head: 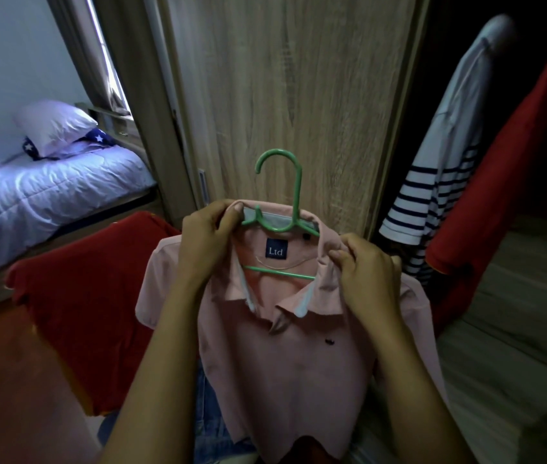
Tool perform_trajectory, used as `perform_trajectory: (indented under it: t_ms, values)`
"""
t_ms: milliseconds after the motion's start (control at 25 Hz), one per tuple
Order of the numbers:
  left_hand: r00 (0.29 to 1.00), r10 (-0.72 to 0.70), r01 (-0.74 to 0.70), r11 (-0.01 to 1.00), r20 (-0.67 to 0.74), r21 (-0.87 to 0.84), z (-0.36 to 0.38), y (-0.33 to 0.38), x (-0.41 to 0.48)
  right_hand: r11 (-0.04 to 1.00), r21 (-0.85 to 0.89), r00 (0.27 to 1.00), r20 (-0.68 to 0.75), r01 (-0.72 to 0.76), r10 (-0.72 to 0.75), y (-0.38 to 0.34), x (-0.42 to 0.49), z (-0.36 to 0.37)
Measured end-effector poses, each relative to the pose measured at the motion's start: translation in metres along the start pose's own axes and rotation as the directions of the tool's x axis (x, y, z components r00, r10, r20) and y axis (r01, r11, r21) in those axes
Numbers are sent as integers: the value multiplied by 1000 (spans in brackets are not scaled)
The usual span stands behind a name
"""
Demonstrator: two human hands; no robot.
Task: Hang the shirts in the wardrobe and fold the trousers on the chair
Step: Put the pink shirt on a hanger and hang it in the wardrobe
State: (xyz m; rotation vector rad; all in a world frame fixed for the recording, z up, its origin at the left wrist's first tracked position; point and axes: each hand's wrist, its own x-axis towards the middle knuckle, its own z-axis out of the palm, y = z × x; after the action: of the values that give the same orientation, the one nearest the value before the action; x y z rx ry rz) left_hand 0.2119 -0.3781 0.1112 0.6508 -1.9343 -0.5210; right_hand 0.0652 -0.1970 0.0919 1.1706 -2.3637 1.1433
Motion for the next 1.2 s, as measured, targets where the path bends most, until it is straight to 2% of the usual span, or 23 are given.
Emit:
perform_trajectory:
  t_ms: [120,280,440,560,680,720,920,1080,1200]
  values:
    - [1000,-15,14,999,-12,-42,5,4,-1,999,28,1000,-7,-26,26,2,0,1]
    - [967,-18,67,980,255,-185,-7,-13,-5,999,40,999,-27,-35,36,8,-1,1]
    - [911,-84,21,987,405,158,-17,-42,-6,998,30,998,-25,-56,56,8,-1,3]
    - [952,-73,45,994,298,99,-11,-36,-15,995,84,998,57,-47,42,11,-1,2]
    - [988,-92,70,983,123,169,-6,-33,-21,935,344,990,137,-83,38,9,8,-8]
    - [991,-92,73,980,94,183,-5,-33,-24,928,364,990,141,-81,31,6,10,-8]
    - [994,-97,92,989,42,119,1,-20,-28,979,168,994,-36,112,-107,-8,13,18]
    - [995,-94,91,990,27,112,-1,-19,-29,964,220,981,-153,148,-116,-6,12,14]
    - [996,-91,89,991,16,95,2,-16,-27,987,105,956,-278,123,-89,-15,8,15]
